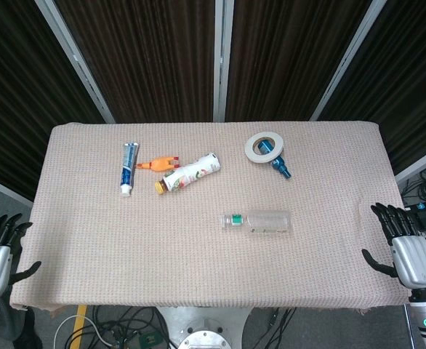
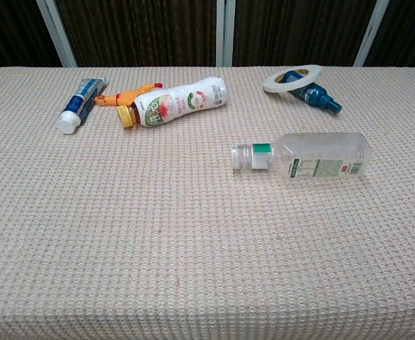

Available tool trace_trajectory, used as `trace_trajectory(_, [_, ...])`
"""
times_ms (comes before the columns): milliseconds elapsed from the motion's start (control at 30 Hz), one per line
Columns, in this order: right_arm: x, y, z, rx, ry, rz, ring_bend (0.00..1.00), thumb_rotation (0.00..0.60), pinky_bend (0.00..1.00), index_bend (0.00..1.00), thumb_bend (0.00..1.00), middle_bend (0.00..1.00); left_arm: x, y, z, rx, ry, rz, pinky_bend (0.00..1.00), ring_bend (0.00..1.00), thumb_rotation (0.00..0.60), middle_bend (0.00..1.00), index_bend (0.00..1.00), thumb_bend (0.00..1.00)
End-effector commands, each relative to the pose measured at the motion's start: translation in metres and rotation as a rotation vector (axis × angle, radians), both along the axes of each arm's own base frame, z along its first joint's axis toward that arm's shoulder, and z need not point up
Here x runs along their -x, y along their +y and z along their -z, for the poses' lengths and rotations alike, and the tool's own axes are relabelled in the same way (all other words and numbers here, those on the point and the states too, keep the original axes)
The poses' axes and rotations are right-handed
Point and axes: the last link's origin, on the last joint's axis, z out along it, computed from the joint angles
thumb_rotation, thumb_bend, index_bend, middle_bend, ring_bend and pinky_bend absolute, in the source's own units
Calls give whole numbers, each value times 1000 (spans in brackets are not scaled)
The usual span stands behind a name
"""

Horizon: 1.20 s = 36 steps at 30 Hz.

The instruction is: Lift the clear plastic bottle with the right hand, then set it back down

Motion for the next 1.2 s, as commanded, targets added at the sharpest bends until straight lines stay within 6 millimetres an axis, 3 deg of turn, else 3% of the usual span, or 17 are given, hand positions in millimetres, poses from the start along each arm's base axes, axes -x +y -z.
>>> trace_trajectory(33, [-1, -1, 0, -3, 1, -5, 0, 600, 0, 0, 205, 57, 0, 0, 1, 1, 0, -3, 0, 35, 600, 91, 206, 120])
trace_trajectory(300, [-7, -4, 6, -36, -16, -31, 0, 600, 0, 0, 194, 72, -1, -2, 1, -2, -4, 2, 0, 35, 600, 91, 206, 120])
trace_trajectory(467, [-28, -24, 21, -88, -53, -60, 0, 600, 0, 0, 54, 100, -2, -1, -1, -10, -9, 7, 0, 35, 600, 91, 206, 120])
trace_trajectory(600, [-46, -57, 53, -218, -7, -70, 0, 600, 0, 0, 0, 103, -4, 0, -2, -9, -11, 13, 0, 35, 600, 91, 206, 120])
trace_trajectory(867, [-75, -115, 117, -384, 27, -90, 0, 600, 11, 3, 40, 124, -3, 2, -3, 3, -14, 7, 0, 35, 600, 91, 206, 120])
trace_trajectory(1000, [-86, -132, 144, -417, 59, -107, 0, 600, 37, 46, 67, 162, -3, 4, -4, 6, -16, 6, 0, 35, 600, 91, 206, 119])
trace_trajectory(1200, [-95, -142, 168, -442, 83, -122, 4, 600, 65, 92, 75, 198, -2, 5, -6, 8, -20, -1, 0, 35, 600, 91, 206, 120])
